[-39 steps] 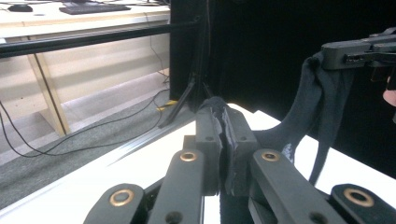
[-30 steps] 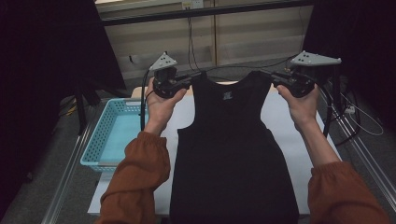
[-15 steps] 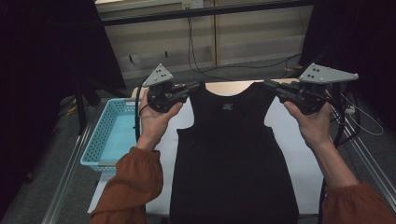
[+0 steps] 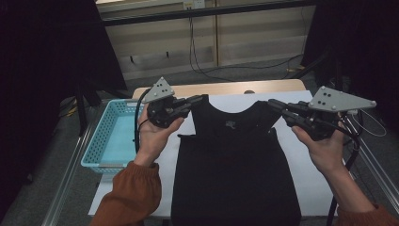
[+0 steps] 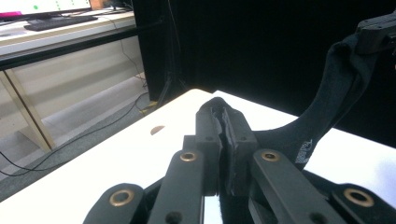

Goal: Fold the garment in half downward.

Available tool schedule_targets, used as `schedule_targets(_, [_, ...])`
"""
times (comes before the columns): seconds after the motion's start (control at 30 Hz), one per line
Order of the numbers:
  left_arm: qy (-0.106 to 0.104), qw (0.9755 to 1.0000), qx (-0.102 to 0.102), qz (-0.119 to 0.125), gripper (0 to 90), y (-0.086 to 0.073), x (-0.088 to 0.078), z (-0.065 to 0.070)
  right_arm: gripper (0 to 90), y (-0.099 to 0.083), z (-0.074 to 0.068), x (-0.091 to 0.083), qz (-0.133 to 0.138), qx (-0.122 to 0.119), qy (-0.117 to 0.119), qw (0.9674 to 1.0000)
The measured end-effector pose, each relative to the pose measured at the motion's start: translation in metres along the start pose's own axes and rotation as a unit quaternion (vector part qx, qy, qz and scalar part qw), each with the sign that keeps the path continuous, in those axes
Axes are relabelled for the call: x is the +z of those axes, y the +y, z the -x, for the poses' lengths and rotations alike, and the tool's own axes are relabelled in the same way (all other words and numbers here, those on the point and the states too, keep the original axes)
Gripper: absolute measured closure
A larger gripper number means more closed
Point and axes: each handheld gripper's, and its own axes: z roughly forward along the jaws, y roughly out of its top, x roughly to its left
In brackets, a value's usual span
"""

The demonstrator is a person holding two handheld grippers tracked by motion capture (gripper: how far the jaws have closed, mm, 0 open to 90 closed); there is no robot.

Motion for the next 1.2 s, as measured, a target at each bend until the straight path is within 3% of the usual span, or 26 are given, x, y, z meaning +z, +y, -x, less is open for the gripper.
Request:
schedule_targets(0.23, [-0.01,0.9999,0.003,-0.006,86.1,-0.013,-0.007,0.015,89.1,-0.011,-0.014,-0.013,-0.009,-0.001,0.002,1.0])
schedule_targets(0.73, [-0.014,0.9995,0.003,-0.027,86.1,-0.043,-0.013,0.025,89.0,-0.028,-0.044,-0.032,-0.026,-0.003,0.019,0.9995])
schedule_targets(1.07, [-0.019,0.9993,0.011,-0.029,86.0,-0.049,-0.024,0.037,89.0,-0.038,-0.061,-0.046,-0.037,0.003,0.028,0.9989])
schedule_targets(1.2, [-0.026,0.9988,0.013,-0.04,86.0,-0.059,-0.024,0.042,89.0,-0.049,-0.064,-0.045,-0.046,0.015,0.034,0.9983])
